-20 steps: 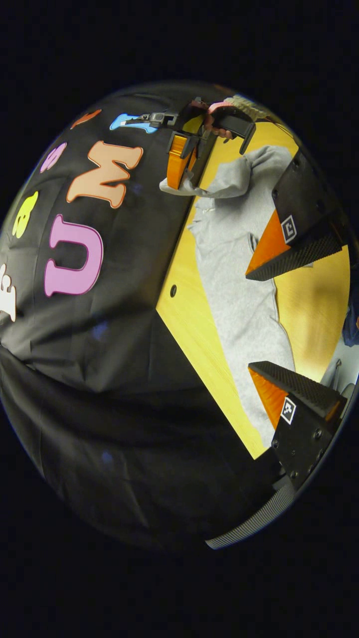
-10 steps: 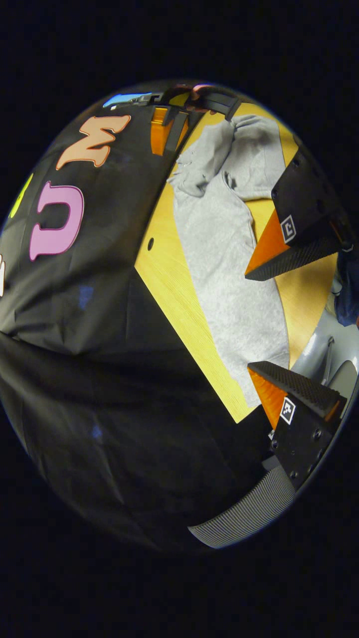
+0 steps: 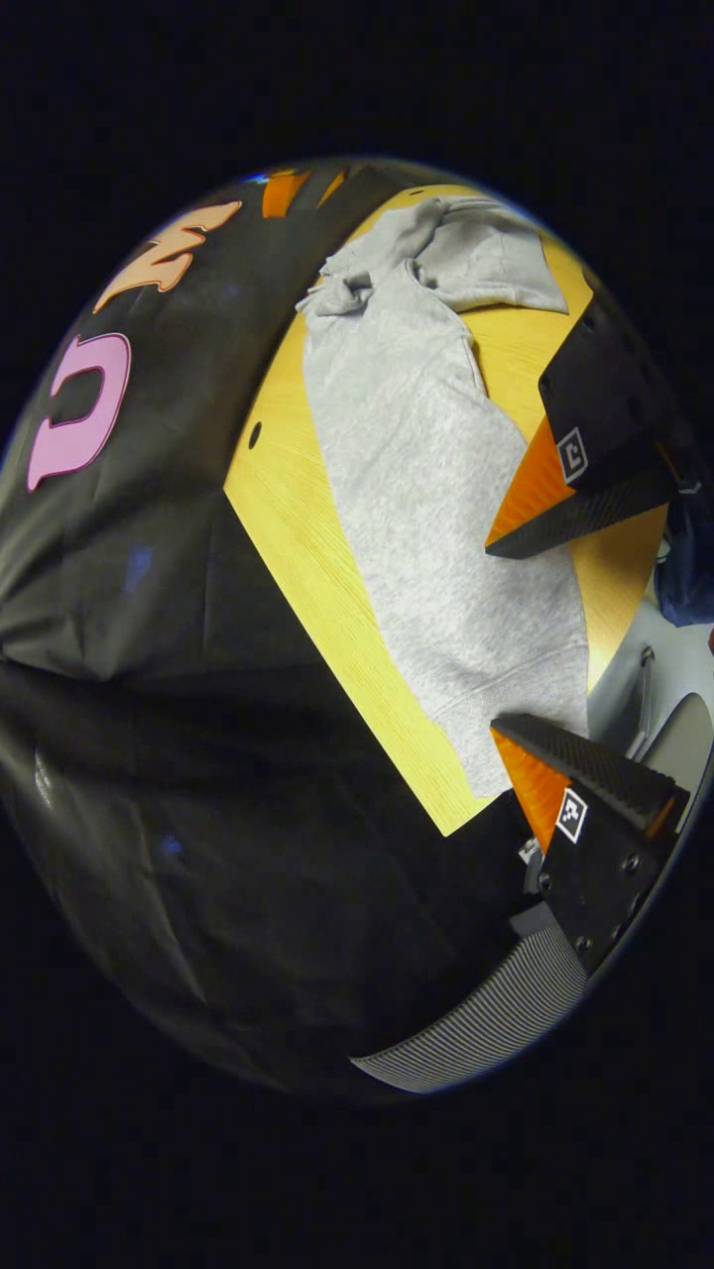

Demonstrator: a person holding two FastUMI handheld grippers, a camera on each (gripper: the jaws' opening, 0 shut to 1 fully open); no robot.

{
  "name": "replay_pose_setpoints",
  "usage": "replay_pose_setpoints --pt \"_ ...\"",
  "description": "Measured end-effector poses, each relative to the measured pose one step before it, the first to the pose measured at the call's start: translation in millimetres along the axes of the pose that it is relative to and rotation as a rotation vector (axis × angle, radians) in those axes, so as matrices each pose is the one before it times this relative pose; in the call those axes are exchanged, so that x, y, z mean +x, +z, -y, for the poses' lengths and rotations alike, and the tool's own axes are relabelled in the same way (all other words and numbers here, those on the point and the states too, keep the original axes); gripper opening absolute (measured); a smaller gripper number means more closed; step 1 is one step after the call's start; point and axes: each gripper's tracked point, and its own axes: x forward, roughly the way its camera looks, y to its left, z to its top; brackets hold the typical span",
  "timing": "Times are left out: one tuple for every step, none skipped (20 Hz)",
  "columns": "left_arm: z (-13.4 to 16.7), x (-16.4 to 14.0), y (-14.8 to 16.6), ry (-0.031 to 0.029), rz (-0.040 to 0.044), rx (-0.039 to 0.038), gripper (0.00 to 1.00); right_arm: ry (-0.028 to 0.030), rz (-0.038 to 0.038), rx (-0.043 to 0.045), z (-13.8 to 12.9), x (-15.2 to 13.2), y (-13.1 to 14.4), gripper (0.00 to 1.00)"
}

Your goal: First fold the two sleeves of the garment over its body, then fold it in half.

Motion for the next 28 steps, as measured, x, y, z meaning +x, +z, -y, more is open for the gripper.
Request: replay_pose_setpoints --pt "1.02 1.35 -1.53 -0.00004 -0.00245 0.01322 0.94 -0.01234 0.00986 -0.00062 4.61 -4.79 3.2 0.97" --pt "1.75 -1.84 -5.23 -0.00176 -0.008 0.00754 0.95 -0.01063 0.01178 -0.00443 3.68 -6.13 4.58 0.97" --pt "1.19 -0.37 1.09 -0.00587 0.00396 -0.00652 0.95 -0.01146 0.00963 -0.00782 4.63 -4.44 4.09 0.97" --pt "0.24 0.22 0.69 -0.00134 -0.00064 -0.00876 0.95 -0.01114 0.00842 -0.0085 4.93 -5.63 4.11 0.97" --pt "-0.26 -0.84 0.58 -0.00074 0.00145 -0.00154 0.95 -0.01236 0.00538 -0.0038 5.12 -5.24 2.38 0.97" --pt "-1.53 -0.07 0.55 0.00074 0.008 0.00456 0.94 -0.0076 0.00435 0.00245 4.23 -6.38 3.18 0.97" --pt "-0.83 0.89 0.06 -0.0012 0.001 0.00322 0.93 -0.01023 0.00701 0.00264 4.14 -6.81 2.0 0.97" --pt "2.0 1.53 0.12 -0.00879 0.00043 0.00252 0.85 -0.0296 0.00576 -0.01748 12.91 -14.52 3.64 0.97" --pt "3.52 0.55 0.03 -0.00661 0.00266 0.00442 0.77 -0.01512 0.00426 -0.00069 6.96 -7.79 1.1 0.98" --pt "1.89 1.09 1.24 -0.00531 0.0006 0.00549 0.69 -0.01308 0.00176 0.00705 6.31 -8.72 0.63 0.97" --pt "2.06 -0.35 0.61 -0.00896 -0.00115 0.00782 0.59 -0.02465 0.00135 0.00761 11.86 -12.24 -0.05 0.93" --pt "1.24 -0.14 1.55 -0.00627 0.00146 0.0083 0.49 -0.01787 0.0019 0.00167 7.87 -6.58 0.35 0.97" --pt "0.83 0.46 1.45 -0.00167 0.00188 0.00621 0.44 -0.02662 0.00225 -0.00082 10.94 -9.64 -0.84 0.97" --pt "3.26 1.95 0.16 -0.00533 0.00537 0.00785 0.33 -0.02466 -0.00094 -0.00871 10.22 -8.03 0.05 0.97" --pt "1.32 0.03 -0.02 0.00128 -0.00317 0.00586 0.29 -0.0237 0.00342 -0.01023 9.55 -6.46 -0.1 0.98" --pt "0.29 0.88 0.99 -0.00146 0.00148 0.00892 0.18 -0.02209 0.00577 -0.00646 8.89 -7.76 1.21 0.98" --pt "0.81 1.25 0.41 -0.00153 -0.00571 0.00933 0.13 -0.01728 0.0041 -0.00011 7.13 -6.83 1.18 0.97" --pt "0.35 -0.32 0.63 -0.00375 0.00077 0.011 0.08 -0.01653 0.00702 0.00331 6.73 -6.88 2.1 0.97" --pt "0.57 0.21 0.82 -0.00226 -0.00254 0.00424 0.07 -0.01914 0.00552 0.0004 7.45 -5.64 0.09 0.97" --pt "0.47 0.02 1.06 0.0003 -0.00423 -0.00234 0.05 -0.02047 0.00325 -0.00199 7.11 -5.57 0.85 0.97" --pt "0.7 0.77 1.11 0.00095 -0.00318 -0.00621 0.03 -0.01971 0.00253 -0.00071 8.81 -5.53 -1.02 0.97" --pt "3.86 -0.08 0.99 -0.01085 -0.00747 -0.00967 0.01 -0.01802 0.00226 0.00399 7.42 -5.44 0.58 0.93" --pt "7.33 0.68 2.86 -0.02682 -0.00913 -0.01729 0.01 -0.01835 0.00307 0.00838 7.82 -5.69 -0.08 0.97" --pt "8.96 0.57 3.87 -0.03108 -0.00502 -0.02325 0.0 -0.01786 0.00529 0.01022 7.47 -5.71 1.36 0.97" --pt "9.2 -0.07 6.16 -0.02932 0.00008 -0.02093 0.0 -0.02161 0.00485 0.01004 9.19 -6.43 1.16 0.97" --pt "8.5 0.07 8.02 -0.02599 0.00643 -0.01288 0.0 -0.01767 0.00373 0.00663 6.98 -3.72 0.54 0.97" --pt "10.63 0.28 10.2 -0.02512 0.01119 -0.00327 0.0 -0.01928 0.00661 0.00474 9.12 -4.39 0.95 0.97" --pt "14.17 -1.69 12.2 -0.02999 0.01635 0.0013 0.0 -0.01948 0.00777 0.00229 8.54 -4.44 1.66 0.97"
